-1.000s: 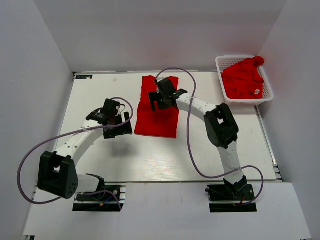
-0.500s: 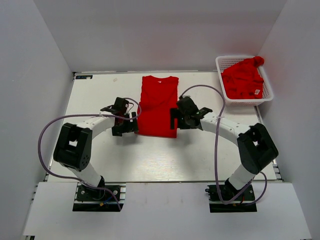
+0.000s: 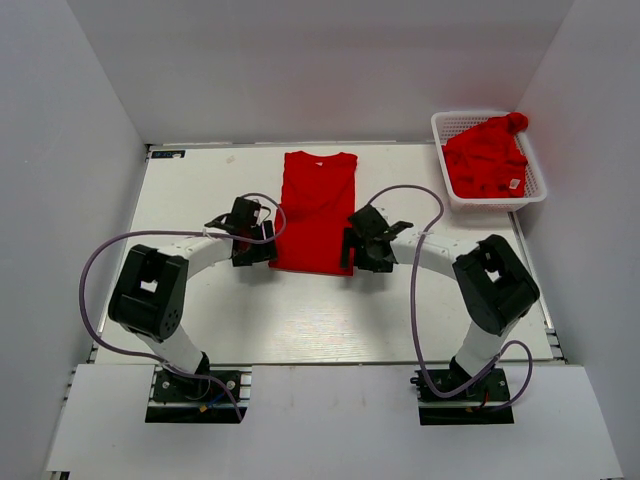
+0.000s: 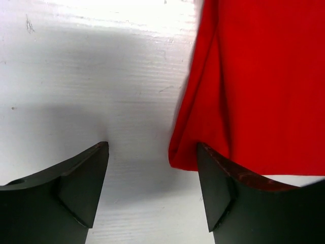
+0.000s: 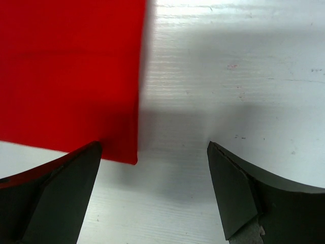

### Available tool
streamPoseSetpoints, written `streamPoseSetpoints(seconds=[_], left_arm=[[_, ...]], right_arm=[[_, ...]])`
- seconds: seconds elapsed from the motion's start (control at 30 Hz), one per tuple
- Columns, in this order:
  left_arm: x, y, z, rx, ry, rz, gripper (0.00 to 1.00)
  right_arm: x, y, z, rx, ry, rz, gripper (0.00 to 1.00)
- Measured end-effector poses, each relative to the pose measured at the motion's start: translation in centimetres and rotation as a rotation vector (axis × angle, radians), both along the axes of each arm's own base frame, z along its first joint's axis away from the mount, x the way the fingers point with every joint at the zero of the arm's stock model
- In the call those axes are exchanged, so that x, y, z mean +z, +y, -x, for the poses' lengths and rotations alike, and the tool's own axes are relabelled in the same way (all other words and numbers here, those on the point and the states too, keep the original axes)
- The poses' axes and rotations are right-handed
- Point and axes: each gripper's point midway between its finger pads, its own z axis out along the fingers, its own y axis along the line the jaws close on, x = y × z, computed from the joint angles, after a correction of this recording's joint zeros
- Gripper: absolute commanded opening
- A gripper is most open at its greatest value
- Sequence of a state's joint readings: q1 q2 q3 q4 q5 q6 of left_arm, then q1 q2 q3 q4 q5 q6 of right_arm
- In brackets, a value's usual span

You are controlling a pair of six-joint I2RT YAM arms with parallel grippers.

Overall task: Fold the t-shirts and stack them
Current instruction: Grab one side of the 2/3 rectangular tshirt with both arms

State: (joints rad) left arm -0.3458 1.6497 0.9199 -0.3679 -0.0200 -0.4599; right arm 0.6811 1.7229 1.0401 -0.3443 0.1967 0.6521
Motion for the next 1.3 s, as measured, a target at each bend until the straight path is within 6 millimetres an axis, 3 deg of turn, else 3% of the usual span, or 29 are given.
streamPoseSetpoints(seconds=[0.13, 0.17, 0.33, 0.37, 0.5, 0.63, 0.7, 0.73, 0.93, 1.07, 1.17, 1.3], left_arm=[[0.0, -0.7, -0.4, -0.003, -0.037, -0.002, 0.75], [0.0, -1.0, -0.4, -0.008, -0.046, 0.000, 0.69], [-0.2, -2.2, -0.4, -0.009, -0.080, 0.003, 0.59], [-0.2, -2.4, -0.4, -0.010, -0.086, 0.005, 0.53], [-0.4, -3.0, -0.3, -0.001, -0.107, 0.015, 0.41], [-0.6, -3.7, -0.2, 0.007, -0.115, 0.033, 0.25], [-0.6, -4.0, -0.1, 0.012, -0.119, 0.045, 0.02], [-0.6, -4.2, -0.1, 0.011, -0.121, 0.052, 0.00], [-0.6, -4.3, 0.8, 0.010, -0.119, 0.061, 0.00], [-0.4, -2.8, 4.1, 0.012, -0.064, 0.024, 0.00], [1.1, -1.9, 7.5, -0.002, -0.016, 0.030, 0.00], [5.5, -2.5, 9.7, -0.054, -0.054, 0.127, 0.00]], right_arm=[[-0.4, 0.0, -0.2, -0.038, 0.002, 0.003, 0.79], [-0.4, 0.1, -0.2, -0.045, 0.002, 0.002, 0.75], [-0.7, 0.3, -0.2, -0.066, 0.004, 0.007, 0.56], [-0.8, 0.5, -0.2, -0.068, 0.004, 0.005, 0.49], [-0.8, 1.2, 0.2, -0.077, 0.015, -0.015, 0.45], [-1.0, 2.1, 0.8, -0.082, 0.030, -0.050, 0.22], [-1.1, 2.5, 1.1, -0.083, 0.036, -0.069, 0.06], [-1.1, 2.7, 1.2, -0.086, 0.039, -0.080, 0.00], [-0.9, 2.3, 1.6, -0.099, 0.039, -0.085, 0.00], [-0.3, 0.3, 3.6, -0.099, 0.044, -0.050, 0.00], [1.7, -1.3, 5.5, -0.092, 0.027, -0.050, 0.00], [6.2, -2.2, 7.4, -0.061, -0.033, -0.111, 0.00]])
